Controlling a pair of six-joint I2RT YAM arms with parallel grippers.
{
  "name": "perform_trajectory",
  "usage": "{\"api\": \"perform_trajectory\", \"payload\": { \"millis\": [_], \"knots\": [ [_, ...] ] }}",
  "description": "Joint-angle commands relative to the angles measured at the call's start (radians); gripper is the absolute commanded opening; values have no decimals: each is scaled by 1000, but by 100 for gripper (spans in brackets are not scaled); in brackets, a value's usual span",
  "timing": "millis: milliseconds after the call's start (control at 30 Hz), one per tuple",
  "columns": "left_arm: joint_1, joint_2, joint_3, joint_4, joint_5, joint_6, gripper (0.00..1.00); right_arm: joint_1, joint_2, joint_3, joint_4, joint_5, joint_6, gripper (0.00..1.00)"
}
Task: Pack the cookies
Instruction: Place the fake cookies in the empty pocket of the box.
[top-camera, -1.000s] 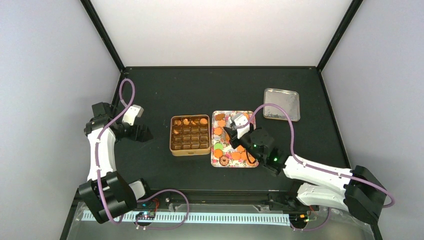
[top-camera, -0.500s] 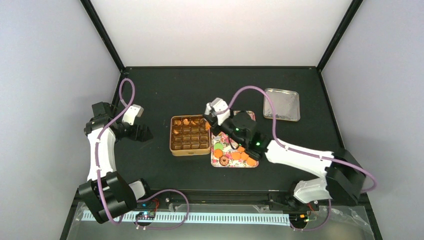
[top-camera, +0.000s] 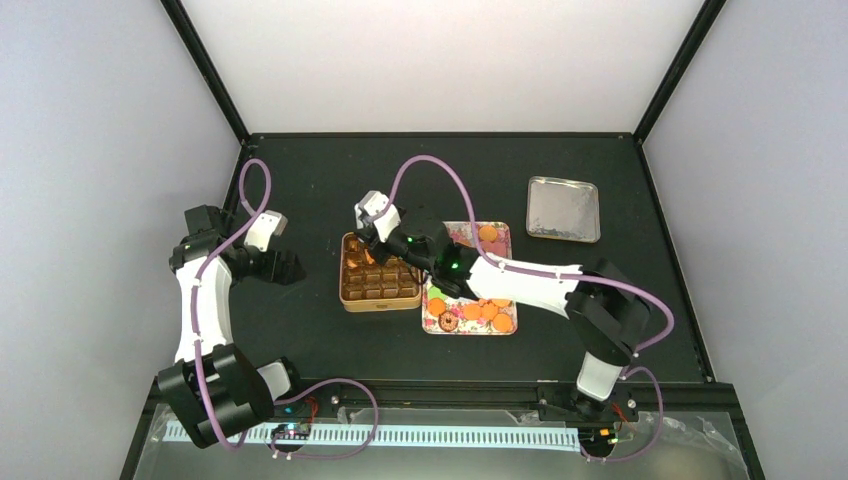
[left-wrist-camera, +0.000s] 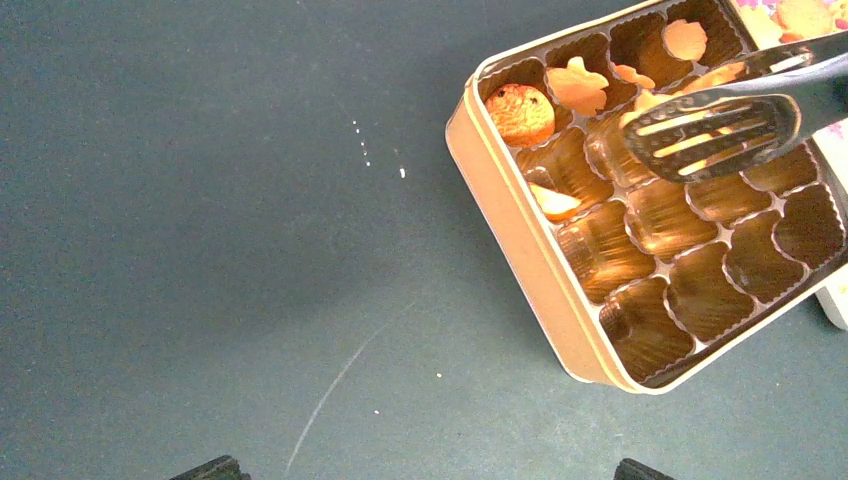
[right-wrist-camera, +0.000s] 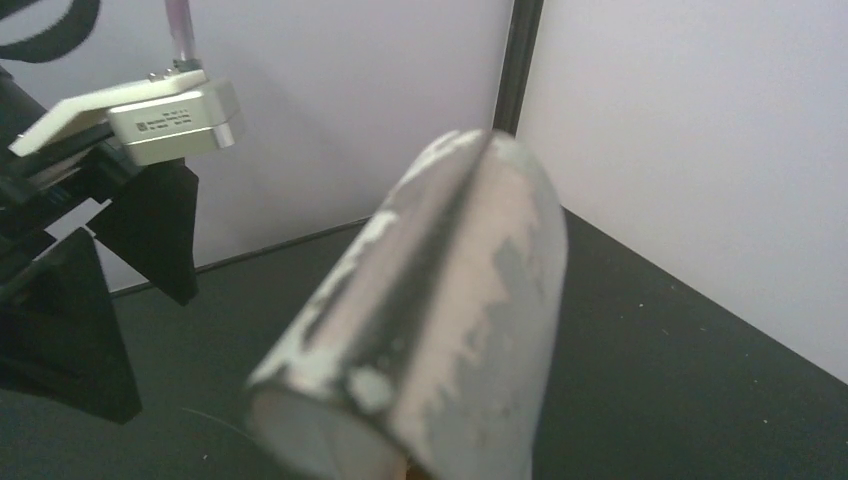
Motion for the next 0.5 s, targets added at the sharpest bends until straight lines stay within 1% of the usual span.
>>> {"api": "perform_trajectory", "payload": {
  "millis": [0, 267, 467],
  "knots": [
    [-3, -19, 0, 19, 5, -16, 99, 1, 46, 81, 18, -14, 7, 6],
    [-3, -28, -10, 41, -18, -28, 99, -1, 97, 111, 13, -4, 2, 6],
    [-2, -40, -23, 42, -21, -16, 99, -2, 107, 114, -6, -6, 7, 10]
  ]
}}
